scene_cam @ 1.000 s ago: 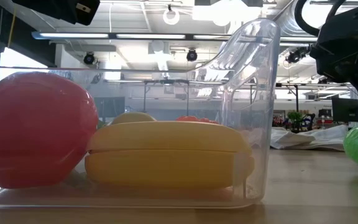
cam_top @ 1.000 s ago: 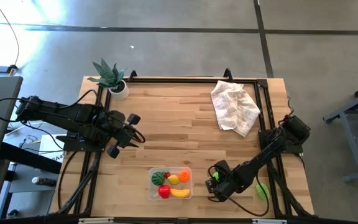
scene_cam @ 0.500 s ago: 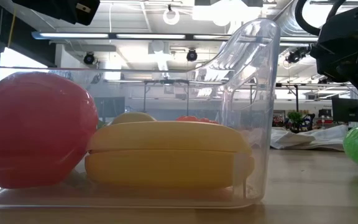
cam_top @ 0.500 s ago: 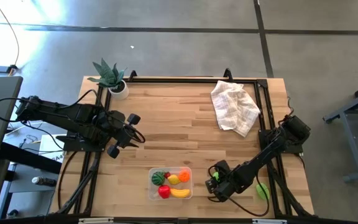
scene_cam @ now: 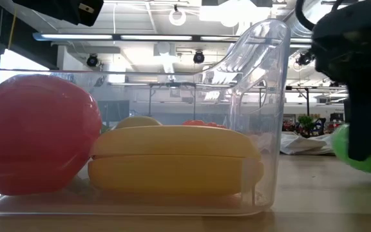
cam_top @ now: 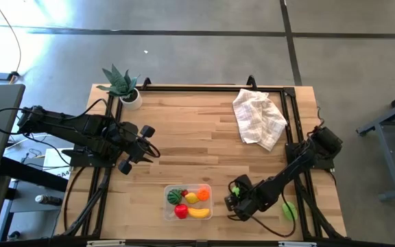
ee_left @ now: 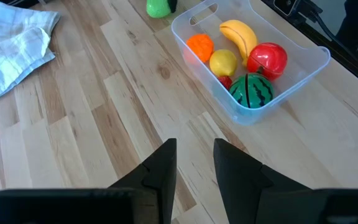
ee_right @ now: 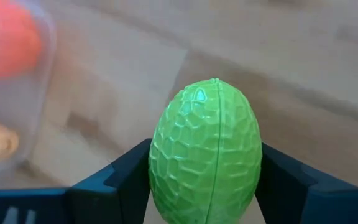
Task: Pick and placing Produce into tupperware
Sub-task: Put the melon into the bin
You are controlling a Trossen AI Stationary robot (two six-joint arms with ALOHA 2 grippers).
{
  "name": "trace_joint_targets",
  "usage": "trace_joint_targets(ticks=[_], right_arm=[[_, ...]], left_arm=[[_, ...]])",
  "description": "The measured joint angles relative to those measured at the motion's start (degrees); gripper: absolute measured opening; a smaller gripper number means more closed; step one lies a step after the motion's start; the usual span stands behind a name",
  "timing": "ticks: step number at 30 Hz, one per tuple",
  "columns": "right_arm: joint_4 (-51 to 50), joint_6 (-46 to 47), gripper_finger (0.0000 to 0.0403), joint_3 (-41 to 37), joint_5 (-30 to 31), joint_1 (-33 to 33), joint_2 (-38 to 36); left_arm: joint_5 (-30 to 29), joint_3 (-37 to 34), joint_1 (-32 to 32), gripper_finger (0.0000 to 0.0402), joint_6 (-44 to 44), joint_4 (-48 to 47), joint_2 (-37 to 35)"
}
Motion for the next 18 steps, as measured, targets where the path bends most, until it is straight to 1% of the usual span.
trace_joint_targets(ticks=[8, 18], right_arm=[[0.6, -4.7, 0.022, 0.0, 3.5, 0.1, -2.3], [0.7, -15.4, 0.022, 0.0, 11.5, 0.1, -8.8]], left_arm=[[0.0, 0.0, 0.0, 0.0095, 0.0, 0.0, 0.0], [0.0, 0.0, 0.0, 0.0095, 0.0, 0.0, 0.0]])
